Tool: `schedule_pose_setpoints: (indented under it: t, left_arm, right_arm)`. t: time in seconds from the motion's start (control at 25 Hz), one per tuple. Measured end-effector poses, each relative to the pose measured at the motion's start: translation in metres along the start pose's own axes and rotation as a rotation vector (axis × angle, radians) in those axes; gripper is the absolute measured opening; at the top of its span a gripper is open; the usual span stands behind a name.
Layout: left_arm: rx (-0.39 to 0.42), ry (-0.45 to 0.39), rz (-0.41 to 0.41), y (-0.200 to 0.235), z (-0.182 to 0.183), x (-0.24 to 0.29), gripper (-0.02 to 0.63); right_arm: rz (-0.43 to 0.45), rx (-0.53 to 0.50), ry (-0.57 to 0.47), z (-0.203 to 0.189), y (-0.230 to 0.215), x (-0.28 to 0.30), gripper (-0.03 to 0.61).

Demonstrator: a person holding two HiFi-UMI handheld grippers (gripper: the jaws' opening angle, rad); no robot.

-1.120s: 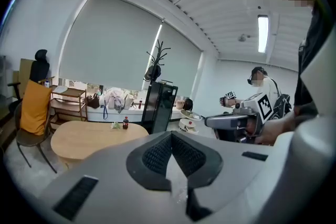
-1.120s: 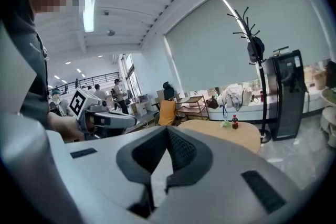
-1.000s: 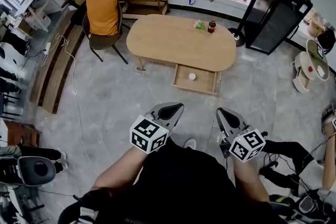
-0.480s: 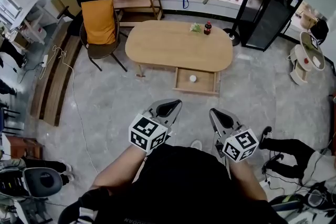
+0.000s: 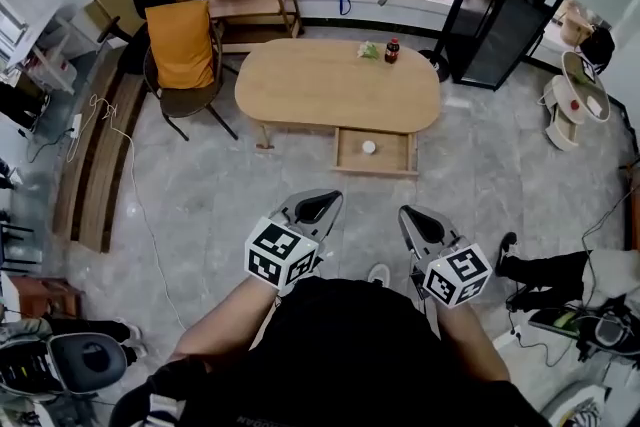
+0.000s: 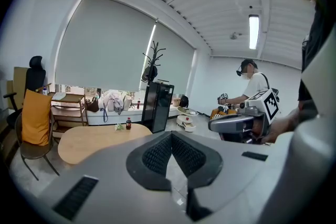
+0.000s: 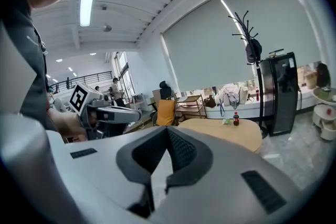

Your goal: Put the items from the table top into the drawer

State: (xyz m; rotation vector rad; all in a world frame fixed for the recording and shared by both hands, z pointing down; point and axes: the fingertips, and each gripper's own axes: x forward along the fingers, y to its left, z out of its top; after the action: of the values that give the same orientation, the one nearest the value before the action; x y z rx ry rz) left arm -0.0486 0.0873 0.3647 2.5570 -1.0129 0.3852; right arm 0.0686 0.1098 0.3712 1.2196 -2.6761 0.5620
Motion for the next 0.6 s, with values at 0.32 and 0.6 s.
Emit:
schedule_pose_setpoints:
  t: [0.32,0.6]
  left_arm:
    - [0.014,0.003,-0.027,-0.004,-0.005,-0.007,0.002]
    - [0.022,0.007,-0.038,-0.006,-0.006,-0.014,0.002]
  right_arm:
    - [-0.023,-0.013,0.005,-0.001,0.009,0.001,0.002]
    - [-0.047,-0.008,0.008,-0.007,0.016,-0.002,0.002]
